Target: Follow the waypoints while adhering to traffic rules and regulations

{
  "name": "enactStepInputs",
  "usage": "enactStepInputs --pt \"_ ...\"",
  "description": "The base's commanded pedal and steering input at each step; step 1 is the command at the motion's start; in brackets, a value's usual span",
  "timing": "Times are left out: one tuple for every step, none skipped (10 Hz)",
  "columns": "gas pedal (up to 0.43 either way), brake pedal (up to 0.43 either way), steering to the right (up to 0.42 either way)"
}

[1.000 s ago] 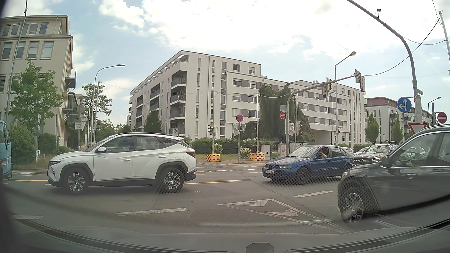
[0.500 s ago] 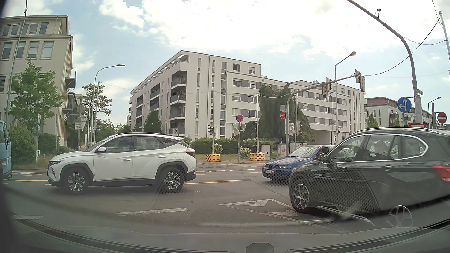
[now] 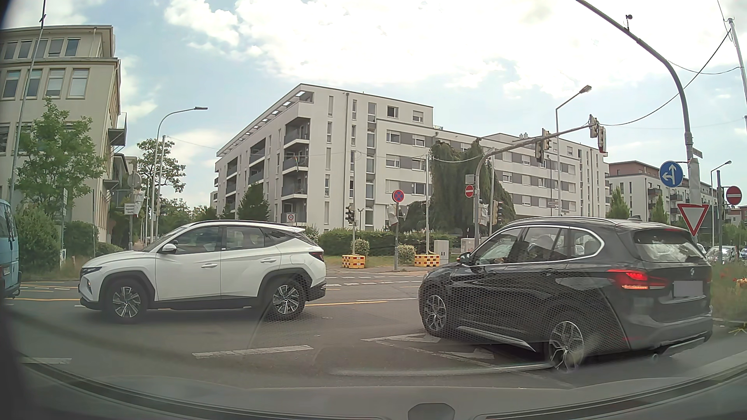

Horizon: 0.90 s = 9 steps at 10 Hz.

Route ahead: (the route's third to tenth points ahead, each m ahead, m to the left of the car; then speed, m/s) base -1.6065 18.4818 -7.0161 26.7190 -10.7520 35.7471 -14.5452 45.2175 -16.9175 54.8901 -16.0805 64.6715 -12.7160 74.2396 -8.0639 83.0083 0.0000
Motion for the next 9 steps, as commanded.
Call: enactStepInputs --pt "0.000 0.335 -0.882" --pt "0.000 0.335 -0.882" --pt "0.000 0.335 -0.882" --pt "0.000 0.335 -0.882" --pt "0.000 0.335 -0.881" --pt "0.000 0.341 -0.881" --pt "0.000 0.341 -0.881" --pt "0.000 0.335 -0.882" --pt "0.000 0.335 -0.882"
